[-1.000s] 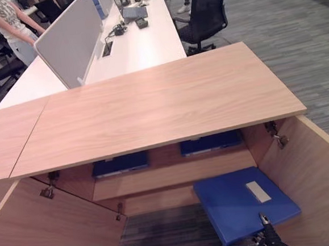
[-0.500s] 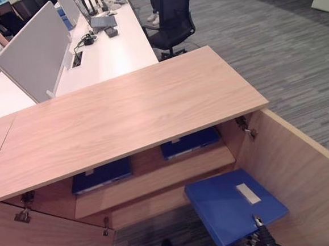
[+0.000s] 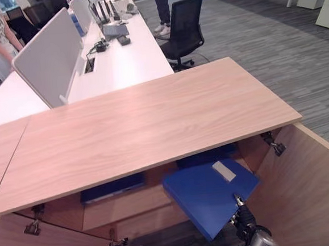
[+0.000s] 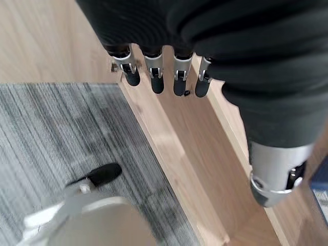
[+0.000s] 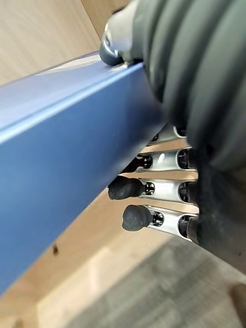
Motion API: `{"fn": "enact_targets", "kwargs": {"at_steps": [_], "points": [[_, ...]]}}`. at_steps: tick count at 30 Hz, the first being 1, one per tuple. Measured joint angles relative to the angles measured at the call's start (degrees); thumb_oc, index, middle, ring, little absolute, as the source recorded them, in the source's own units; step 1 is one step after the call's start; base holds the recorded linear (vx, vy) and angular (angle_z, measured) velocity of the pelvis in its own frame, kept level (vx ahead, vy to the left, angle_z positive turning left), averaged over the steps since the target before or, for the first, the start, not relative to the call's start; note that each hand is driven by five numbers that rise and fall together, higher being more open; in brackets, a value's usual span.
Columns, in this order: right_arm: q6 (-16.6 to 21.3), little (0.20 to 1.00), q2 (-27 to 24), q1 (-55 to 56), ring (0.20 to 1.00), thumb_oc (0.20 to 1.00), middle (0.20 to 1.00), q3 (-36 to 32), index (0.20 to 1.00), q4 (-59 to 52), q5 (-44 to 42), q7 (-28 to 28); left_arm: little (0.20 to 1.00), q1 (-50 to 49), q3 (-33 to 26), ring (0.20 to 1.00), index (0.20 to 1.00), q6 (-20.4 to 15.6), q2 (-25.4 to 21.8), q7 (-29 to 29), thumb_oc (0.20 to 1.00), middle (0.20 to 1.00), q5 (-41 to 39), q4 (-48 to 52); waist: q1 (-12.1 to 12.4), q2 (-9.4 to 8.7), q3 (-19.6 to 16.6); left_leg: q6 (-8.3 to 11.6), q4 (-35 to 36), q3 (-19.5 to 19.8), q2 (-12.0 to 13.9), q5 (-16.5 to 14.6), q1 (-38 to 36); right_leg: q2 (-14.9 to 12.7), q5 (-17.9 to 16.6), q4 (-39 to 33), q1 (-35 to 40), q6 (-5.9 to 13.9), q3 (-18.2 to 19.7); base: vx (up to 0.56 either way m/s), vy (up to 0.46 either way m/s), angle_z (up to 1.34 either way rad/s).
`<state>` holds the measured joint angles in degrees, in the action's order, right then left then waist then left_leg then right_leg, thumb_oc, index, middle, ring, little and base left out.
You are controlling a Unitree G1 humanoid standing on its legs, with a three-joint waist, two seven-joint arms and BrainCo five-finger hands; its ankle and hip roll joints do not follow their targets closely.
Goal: Put the empty folder in the office cabinet
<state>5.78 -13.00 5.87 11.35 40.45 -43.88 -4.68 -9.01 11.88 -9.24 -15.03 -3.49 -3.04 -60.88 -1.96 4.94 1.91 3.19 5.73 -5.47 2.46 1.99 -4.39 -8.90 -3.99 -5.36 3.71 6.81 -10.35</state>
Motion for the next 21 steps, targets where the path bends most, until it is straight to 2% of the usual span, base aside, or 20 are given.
{"fn": "enact_targets", "kwargs": {"at_steps": [3, 4, 6, 9, 15, 20, 21], "points": [[0.67, 0.200, -0.24, -0.56, 0.200, 0.200, 0.200, 0.07, 0.200, -2.68, -0.03, -0.04, 1.000, -0.06, -0.03, 1.000, 1.000, 0.22, 0.08, 0.32, 1.000, 1.000, 0.02, -1.18, 0.00, -0.52, 0.17, 0.10, 0.01, -0.15, 0.33, -0.07, -0.10, 0.31, 0.16, -0.01, 0.34, -0.12, 0.13, 0.02, 0.034, -0.04], [0.67, 0.200, -0.41, -1.59, 0.200, 0.200, 0.200, 1.06, 0.200, -2.73, -0.07, 0.12, 1.000, -0.03, -0.02, 1.000, 1.000, 0.34, 0.12, 0.40, 1.000, 1.000, 0.07, -2.22, 0.02, -0.93, 0.37, 0.59, 0.02, -0.27, 0.42, -0.58, -0.10, 0.38, 0.50, 0.00, 0.31, 0.05, 0.25, 0.02, 0.021, -0.05], [0.78, 0.200, -0.53, -2.70, 0.200, 0.200, 0.200, 2.31, 0.200, -2.72, -0.05, 0.25, 1.000, -0.02, 0.00, 1.000, 1.000, 0.55, 0.13, 0.46, 1.000, 1.000, 0.13, -3.07, 0.09, -1.90, 0.20, 0.36, 0.02, -0.27, 0.54, -0.73, -0.03, 0.46, 0.50, 0.00, 0.21, 0.09, 0.37, 0.01, 0.012, -0.02], [0.79, 0.200, -0.36, -4.12, 0.200, 0.200, 0.200, 2.61, 0.200, -2.53, -0.04, 1.00, 1.000, 0.19, 0.05, 1.000, 1.000, 0.63, 0.25, 0.61, 1.000, 1.000, 0.13, -4.22, 0.99, -2.46, -0.34, 0.32, 0.02, -0.25, 0.53, -0.75, -0.02, 0.45, 0.49, -0.01, 0.25, 0.09, 0.38, 0.01, 0.006, 0.00], [1.79, 0.200, -0.30, -10.35, 0.200, 0.200, 0.200, 1.40, 0.200, -0.73, -0.17, 3.46, 1.000, 0.13, 1.72, 1.000, 1.000, 0.68, 0.39, 0.70, 1.000, 1.000, 0.05, -4.29, 1.26, -2.40, -0.72, 0.26, 0.02, -0.04, 0.55, -0.69, 0.07, 0.47, 0.45, -0.01, 0.30, 0.06, 0.20, 0.01, 0.002, 0.01], [3.56, 0.200, -0.58, -18.44, 0.200, 0.200, 0.200, -2.32, 0.200, 8.42, -2.48, 6.22, 1.000, 0.44, 3.43, 1.000, 1.000, 0.58, -0.06, 0.72, 1.000, 1.000, -0.81, -3.63, 2.61, -1.83, -0.90, 0.08, -0.01, 0.65, 0.54, -0.04, 1.86, 0.48, 0.39, -0.01, -1.21, 0.06, -0.25, -0.09, -0.001, 0.06], [3.63, 0.200, -0.82, -20.16, 0.200, 0.200, 0.200, -2.59, 0.200, 9.41, -2.55, 7.02, 1.000, 0.87, 3.92, 1.000, 1.000, 0.59, -0.35, 0.69, 1.000, 1.000, -1.20, -3.12, 2.96, -1.58, -0.35, -0.01, -0.44, 1.06, 0.45, 0.91, 2.90, 0.41, -0.08, 0.04, -1.92, -0.20, -0.81, -0.22, 0.004, 0.22]]}}
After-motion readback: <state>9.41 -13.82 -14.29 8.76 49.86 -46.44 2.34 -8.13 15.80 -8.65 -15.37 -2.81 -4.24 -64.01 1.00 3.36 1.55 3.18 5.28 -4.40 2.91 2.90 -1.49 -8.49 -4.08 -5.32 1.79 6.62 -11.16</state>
